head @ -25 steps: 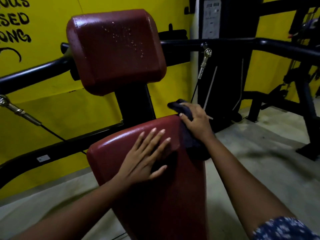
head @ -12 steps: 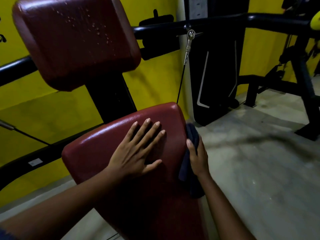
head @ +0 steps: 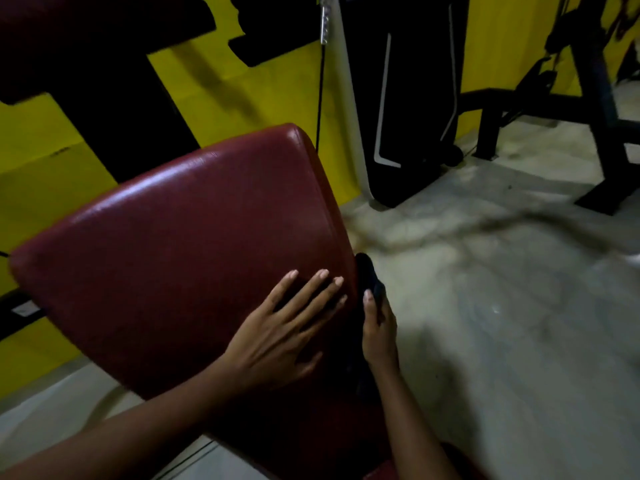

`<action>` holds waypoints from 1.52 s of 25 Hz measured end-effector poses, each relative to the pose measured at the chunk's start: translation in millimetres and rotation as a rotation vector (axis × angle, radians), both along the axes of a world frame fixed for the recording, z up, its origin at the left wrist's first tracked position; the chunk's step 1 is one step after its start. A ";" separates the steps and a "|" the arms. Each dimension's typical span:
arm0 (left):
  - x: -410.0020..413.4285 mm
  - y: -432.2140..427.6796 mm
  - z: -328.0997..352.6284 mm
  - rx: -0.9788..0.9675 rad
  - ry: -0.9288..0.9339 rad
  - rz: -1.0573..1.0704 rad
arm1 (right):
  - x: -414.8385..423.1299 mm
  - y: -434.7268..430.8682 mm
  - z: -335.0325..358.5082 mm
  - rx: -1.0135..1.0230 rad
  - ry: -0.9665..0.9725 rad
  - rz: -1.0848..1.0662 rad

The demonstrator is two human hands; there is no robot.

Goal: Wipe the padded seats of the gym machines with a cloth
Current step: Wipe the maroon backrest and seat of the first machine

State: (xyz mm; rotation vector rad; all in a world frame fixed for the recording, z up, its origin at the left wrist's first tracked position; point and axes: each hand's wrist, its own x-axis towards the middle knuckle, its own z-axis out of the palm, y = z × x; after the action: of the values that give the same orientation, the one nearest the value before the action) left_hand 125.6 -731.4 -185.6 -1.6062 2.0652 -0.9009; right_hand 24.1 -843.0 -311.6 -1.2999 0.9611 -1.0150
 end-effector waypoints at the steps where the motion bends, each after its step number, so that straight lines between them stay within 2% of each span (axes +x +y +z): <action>1: -1.0 1.1 -8.4 0.004 -0.046 0.006 | -5.1 6.6 -22.9 0.028 0.027 -0.002; 5: -1.8 -0.8 -12.2 -0.035 -0.075 0.016 | -25.9 29.6 -86.0 0.157 0.154 0.023; 9: -12.6 5.5 -35.3 -0.016 0.032 0.025 | -24.3 10.3 -46.1 0.057 0.079 0.114; 11: -18.5 13.4 -67.8 0.031 0.060 0.006 | -18.0 5.2 -50.7 0.045 0.119 0.136; 16: -22.3 22.9 -115.7 0.004 0.064 0.000 | -43.7 35.8 -137.0 0.265 0.291 0.140; 20: -22.7 20.3 -115.7 -0.021 0.073 0.023 | -51.2 30.0 -162.2 0.332 0.358 0.198; 24: -28.9 23.1 -111.3 0.029 0.151 0.057 | -46.9 36.3 -137.3 0.136 0.460 0.110; 28: -39.3 24.9 -96.3 0.049 0.305 0.093 | -44.7 16.9 -57.9 -0.051 0.247 0.096; 30: -52.0 33.5 -80.9 0.027 0.546 0.181 | -52.2 15.7 -17.8 -0.085 0.169 0.106; 31: -58.2 39.3 -72.6 -0.025 0.765 0.231 | -57.0 20.4 -0.4 -0.090 0.156 0.106; 34: -87.4 63.7 -22.2 -0.200 1.656 0.499 | -76.6 58.8 59.4 -0.127 0.127 0.185; 36: -108.2 74.4 15.2 -0.280 2.073 0.663 | -83.6 86.2 93.5 -0.168 0.134 0.290; 38: -125.5 90.1 37.1 -0.322 2.497 0.720 | -83.9 119.0 120.7 -0.164 0.140 0.423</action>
State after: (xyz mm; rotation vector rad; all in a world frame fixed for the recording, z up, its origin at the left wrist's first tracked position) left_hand 0.1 -641.2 -148.5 -3.7044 0.9643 2.2773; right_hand -59.7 -724.0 -191.0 -1.6444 0.6722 -0.6911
